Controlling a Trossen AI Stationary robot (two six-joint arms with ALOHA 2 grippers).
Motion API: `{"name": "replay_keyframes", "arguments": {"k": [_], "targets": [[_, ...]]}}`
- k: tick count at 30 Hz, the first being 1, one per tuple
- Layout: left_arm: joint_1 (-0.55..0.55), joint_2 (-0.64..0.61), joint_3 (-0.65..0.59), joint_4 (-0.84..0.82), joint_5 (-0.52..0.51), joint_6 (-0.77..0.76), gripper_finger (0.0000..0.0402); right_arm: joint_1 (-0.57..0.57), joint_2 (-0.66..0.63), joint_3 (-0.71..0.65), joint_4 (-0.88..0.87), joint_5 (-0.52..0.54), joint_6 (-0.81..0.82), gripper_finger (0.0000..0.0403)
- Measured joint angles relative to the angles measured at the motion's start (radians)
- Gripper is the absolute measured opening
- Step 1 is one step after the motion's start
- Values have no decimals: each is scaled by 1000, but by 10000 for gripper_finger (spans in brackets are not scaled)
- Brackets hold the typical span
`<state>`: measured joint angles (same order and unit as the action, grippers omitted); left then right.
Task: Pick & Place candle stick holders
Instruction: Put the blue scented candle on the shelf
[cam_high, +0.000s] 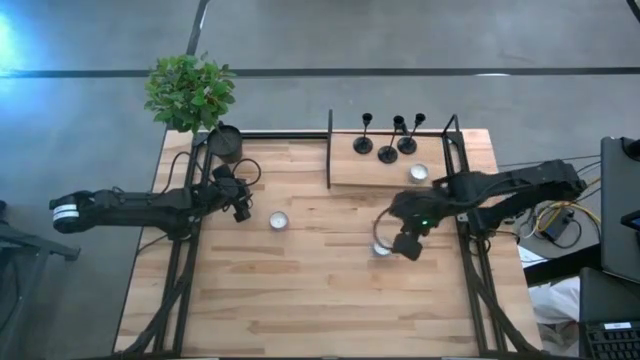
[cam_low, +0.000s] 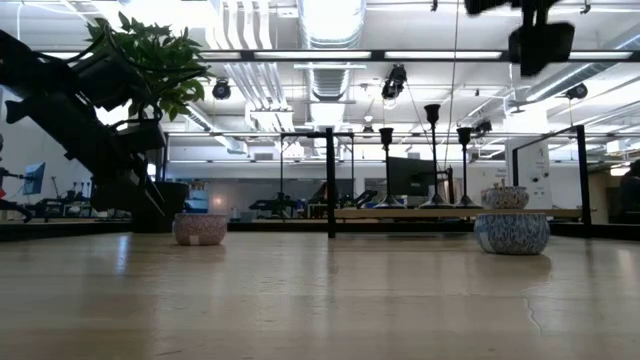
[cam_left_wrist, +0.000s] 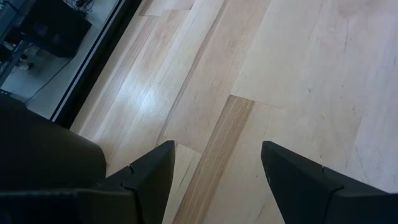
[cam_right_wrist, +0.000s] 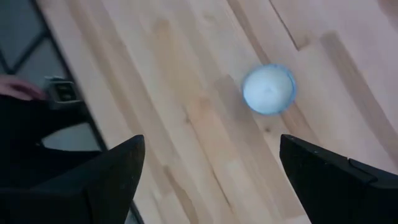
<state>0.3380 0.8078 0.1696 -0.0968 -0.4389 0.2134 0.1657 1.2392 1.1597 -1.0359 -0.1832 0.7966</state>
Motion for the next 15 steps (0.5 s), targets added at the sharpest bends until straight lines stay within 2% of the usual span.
{"name": "replay_keyframes", "arguments": {"k": [5, 10, 15], "targets": [[0, 0, 0, 0, 0, 0, 246, 0, 127, -15, 0, -50, -49, 363], [0, 0, 0, 0, 0, 0, 246, 0, 240, -10, 10, -21, -92, 364], [0, 0, 0, 0, 0, 0, 245, 0, 330, -5, 99, -23, -144, 364]]}}
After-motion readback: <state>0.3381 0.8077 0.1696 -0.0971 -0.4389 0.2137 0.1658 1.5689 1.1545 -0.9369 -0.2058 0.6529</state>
